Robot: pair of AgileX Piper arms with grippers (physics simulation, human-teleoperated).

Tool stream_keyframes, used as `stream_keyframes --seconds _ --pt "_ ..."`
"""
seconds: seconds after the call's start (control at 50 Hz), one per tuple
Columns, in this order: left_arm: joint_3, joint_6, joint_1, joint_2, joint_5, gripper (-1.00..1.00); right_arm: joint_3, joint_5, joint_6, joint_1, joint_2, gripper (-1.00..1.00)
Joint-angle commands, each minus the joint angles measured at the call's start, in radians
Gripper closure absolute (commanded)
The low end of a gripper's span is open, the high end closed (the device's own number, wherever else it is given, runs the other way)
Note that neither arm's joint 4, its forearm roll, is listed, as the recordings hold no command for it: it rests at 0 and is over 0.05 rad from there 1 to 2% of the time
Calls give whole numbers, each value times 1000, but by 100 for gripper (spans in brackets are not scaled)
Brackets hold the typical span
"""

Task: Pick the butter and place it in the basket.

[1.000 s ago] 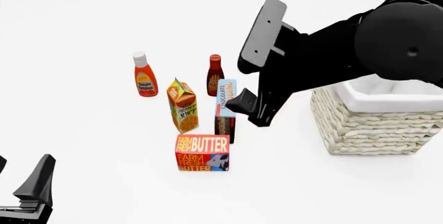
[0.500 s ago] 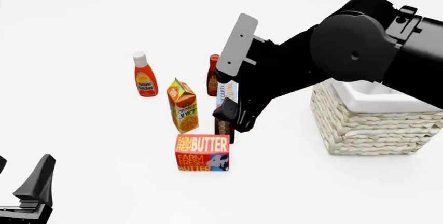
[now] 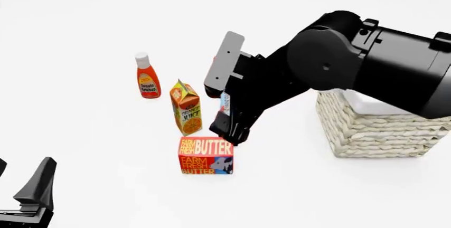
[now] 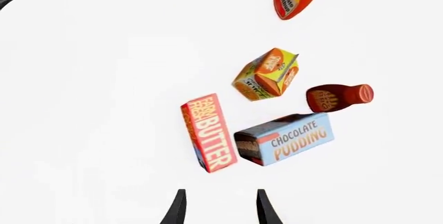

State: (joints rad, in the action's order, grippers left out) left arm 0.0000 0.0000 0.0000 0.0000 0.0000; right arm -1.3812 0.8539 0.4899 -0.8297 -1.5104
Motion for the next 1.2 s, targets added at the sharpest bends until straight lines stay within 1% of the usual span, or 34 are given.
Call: stream_keyframes --seconds 0.02,0.42,0.62,0.9,1.2 --pt "0 0 0 0 0 -100 -10 7 -1 -8 -39 -100" --pt "0 0 0 0 0 -100 -34 18 -18 -37 -99 -100" --pt "0 0 0 0 0 -100 -39 18 -36 -51 -130 -100" --pt "0 0 0 0 0 -100 -47 15 -51 -57 -162 -100" --pt "0 0 0 0 0 -100 -65 8 -54 -48 -193 -100"
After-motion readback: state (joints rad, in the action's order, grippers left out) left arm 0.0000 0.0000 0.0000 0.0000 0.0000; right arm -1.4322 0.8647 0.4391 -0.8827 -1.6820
